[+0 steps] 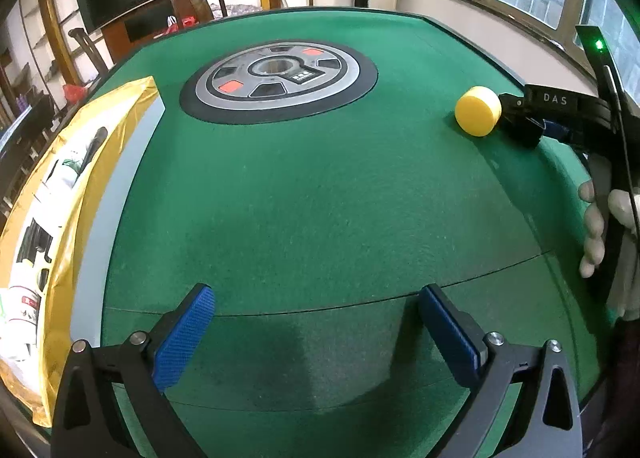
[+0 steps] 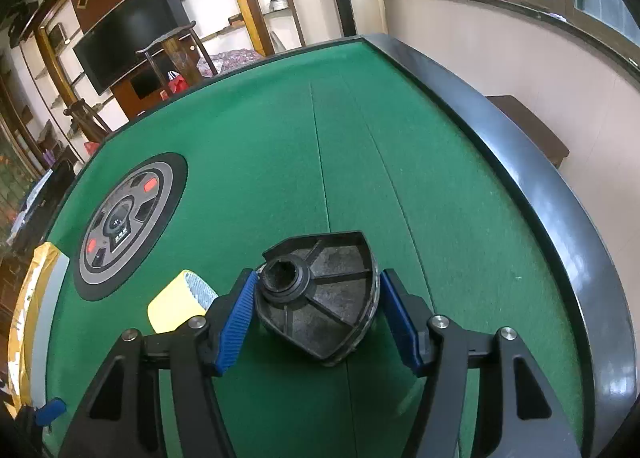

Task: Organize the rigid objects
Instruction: 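Grasp the yellow tape roll with the left tool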

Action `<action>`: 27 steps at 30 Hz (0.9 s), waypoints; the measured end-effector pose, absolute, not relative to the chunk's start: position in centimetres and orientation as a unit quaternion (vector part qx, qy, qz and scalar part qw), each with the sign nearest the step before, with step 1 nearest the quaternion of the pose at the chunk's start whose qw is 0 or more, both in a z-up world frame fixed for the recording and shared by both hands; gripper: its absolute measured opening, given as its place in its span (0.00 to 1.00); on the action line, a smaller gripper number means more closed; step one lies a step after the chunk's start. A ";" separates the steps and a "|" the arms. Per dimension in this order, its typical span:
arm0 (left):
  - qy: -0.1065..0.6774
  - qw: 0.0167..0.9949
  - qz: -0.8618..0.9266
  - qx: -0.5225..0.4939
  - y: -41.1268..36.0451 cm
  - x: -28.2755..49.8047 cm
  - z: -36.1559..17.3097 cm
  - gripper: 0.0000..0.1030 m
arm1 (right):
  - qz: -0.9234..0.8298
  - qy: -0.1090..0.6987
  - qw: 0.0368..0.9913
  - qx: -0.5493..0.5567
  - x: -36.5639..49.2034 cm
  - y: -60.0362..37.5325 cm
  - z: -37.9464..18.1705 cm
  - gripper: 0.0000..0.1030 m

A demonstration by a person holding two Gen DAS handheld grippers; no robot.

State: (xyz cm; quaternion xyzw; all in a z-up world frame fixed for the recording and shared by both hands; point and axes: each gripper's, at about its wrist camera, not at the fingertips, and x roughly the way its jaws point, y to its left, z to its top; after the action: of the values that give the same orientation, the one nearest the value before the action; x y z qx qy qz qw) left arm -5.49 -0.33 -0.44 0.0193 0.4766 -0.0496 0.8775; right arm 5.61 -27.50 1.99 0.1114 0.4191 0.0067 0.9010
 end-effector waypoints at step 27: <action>0.432 0.874 -0.215 0.064 -14.2 8.0 1.6 0.87 | 0.020 0.397 0.887 0.233 4.7 -32.5 2.9 0.60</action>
State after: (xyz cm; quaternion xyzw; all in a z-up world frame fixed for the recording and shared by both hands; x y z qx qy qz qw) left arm 7.97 -14.20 1.60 0.0636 0.4320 -0.2152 0.8735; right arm 4.69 -32.45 2.94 0.2331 0.3975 0.0201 0.8873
